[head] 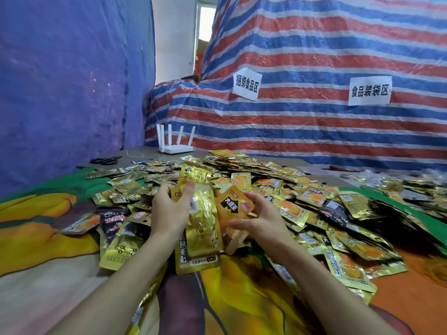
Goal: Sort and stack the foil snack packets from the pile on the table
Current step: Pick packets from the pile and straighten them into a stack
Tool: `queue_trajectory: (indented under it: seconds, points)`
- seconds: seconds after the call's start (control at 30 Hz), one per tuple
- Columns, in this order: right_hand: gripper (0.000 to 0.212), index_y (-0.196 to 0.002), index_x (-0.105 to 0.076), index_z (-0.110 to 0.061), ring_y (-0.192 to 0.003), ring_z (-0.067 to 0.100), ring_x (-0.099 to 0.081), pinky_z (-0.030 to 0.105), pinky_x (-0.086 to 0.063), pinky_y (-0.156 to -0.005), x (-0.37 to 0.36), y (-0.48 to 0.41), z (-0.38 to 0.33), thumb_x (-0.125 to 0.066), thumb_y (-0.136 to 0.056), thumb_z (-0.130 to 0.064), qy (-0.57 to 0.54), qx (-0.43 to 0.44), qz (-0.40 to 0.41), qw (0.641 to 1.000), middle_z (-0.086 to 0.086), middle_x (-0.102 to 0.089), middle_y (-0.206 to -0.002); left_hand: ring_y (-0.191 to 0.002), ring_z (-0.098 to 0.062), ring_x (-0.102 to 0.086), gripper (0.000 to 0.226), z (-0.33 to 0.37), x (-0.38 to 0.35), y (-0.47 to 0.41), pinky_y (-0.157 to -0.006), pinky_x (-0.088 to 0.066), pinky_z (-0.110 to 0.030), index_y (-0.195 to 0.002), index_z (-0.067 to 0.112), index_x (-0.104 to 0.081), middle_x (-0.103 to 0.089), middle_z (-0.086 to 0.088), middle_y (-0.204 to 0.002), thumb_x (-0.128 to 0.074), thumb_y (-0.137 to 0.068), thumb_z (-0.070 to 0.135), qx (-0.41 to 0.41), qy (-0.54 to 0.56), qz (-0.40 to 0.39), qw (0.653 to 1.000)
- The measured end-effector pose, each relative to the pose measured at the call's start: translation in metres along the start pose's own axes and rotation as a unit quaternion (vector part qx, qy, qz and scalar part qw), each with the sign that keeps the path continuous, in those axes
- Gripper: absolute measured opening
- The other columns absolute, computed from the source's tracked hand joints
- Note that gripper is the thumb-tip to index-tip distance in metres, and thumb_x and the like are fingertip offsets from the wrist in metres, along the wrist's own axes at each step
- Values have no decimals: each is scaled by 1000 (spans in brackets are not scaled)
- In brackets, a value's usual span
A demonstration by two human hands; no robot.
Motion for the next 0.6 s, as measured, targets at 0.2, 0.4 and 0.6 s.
queue_trajectory:
  seconds: [0.2,0.4,0.6]
  points:
    - [15,-83,-78,-19,-89,32,-73,45,-57,-81,9,3,-9,-70,-91,-9,-27,51,61,996,8,-78,-88,-91,-24,-74,56,3,-25,9,-72,-57,-27,-118,15,-55,-74,-7,-101,-84,-73,-1,9,66,-213,975]
    - [5,-103,-62,-15,-101,29,-70,56,-55,-90,4,4,-11,-60,-100,-19,-21,46,46,998,11,-73,-105,-87,-14,-74,45,22,-19,10,-75,-59,-25,-106,25,-63,-76,1,-96,-82,-75,0,-120,101,-174,972]
    - [22,-112,-66,-23,-97,13,-72,29,-59,-80,-7,8,-15,-45,-108,-20,-89,78,44,992,-2,-76,-105,-75,-21,-73,46,19,-25,11,-57,-56,-26,-106,25,-59,-77,-1,-92,-83,-73,4,-92,122,-177,972]
Point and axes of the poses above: each hand's wrist, its own y-axis away from the middle knuckle, its own x-axis out of the back of the hand, z = x × y, the point moved 7 cm from there along -y, towards the middle knuckle
